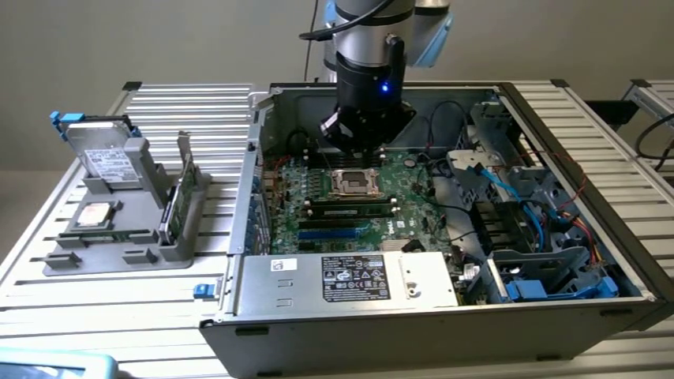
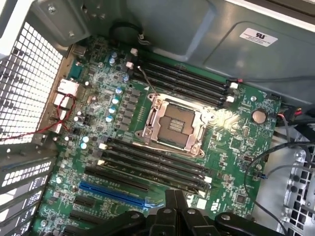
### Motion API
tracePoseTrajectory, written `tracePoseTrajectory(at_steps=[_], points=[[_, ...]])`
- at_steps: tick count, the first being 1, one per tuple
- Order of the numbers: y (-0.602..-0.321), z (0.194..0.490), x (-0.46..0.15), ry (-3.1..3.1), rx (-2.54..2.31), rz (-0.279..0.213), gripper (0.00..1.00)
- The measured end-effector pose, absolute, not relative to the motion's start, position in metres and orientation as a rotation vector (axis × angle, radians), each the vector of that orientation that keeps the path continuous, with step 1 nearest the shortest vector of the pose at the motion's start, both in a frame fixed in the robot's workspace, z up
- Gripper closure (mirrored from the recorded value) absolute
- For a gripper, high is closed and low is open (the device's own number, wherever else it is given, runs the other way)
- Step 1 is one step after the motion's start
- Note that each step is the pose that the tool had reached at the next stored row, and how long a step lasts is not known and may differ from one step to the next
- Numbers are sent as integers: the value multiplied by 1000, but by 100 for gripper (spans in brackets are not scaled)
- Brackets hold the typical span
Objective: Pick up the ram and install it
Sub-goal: 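Press down the ram until it locks into place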
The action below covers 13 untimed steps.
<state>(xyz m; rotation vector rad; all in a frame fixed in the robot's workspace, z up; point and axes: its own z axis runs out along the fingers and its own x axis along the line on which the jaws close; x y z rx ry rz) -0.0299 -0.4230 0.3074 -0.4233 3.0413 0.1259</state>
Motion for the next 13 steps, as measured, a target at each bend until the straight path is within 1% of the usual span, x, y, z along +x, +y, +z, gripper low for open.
tracePoseTrajectory(at_steps=[7,13], points=[[-424,308,-30,3141,-365,155,89],[-424,307,-30,3164,-260,158,89]])
